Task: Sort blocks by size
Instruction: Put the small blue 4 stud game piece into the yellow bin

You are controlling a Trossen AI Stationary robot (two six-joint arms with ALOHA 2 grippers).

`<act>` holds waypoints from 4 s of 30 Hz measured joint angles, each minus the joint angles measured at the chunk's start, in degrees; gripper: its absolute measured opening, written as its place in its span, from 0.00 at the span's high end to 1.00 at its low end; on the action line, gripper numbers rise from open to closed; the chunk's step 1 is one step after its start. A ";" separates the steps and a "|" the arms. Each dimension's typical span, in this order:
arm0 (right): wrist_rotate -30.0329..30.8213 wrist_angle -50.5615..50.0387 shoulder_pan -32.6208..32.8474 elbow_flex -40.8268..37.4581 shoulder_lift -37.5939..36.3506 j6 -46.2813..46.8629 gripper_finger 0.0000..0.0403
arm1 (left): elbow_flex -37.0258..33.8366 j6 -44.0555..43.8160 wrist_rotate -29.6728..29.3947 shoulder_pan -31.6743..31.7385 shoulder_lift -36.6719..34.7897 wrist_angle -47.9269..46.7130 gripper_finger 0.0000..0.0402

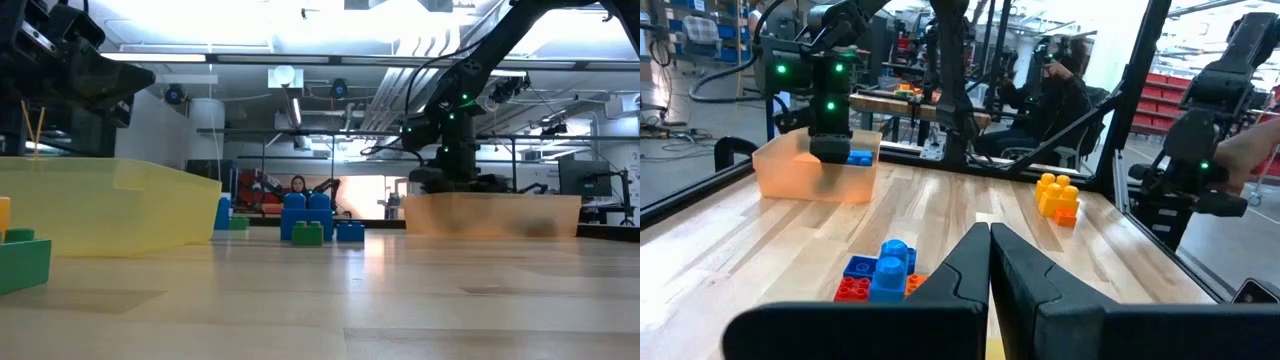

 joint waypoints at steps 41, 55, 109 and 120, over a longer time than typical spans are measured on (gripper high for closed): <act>5.54 5.48 0.93 -2.05 0.04 9.99 0.62 | -0.01 0.00 0.00 0.00 0.00 0.02 1.00; 8.61 3.07 5.42 15.94 -3.72 0.56 0.66 | 0.00 0.00 0.01 0.01 0.01 0.01 1.00; 2.76 -13.57 45.46 41.15 10.66 -21.04 0.21 | 0.00 0.00 0.00 -0.01 0.02 0.02 1.00; 6.85 11.75 43.20 9.13 -6.04 -31.94 0.20 | 0.00 0.01 -0.02 0.01 0.00 0.02 1.00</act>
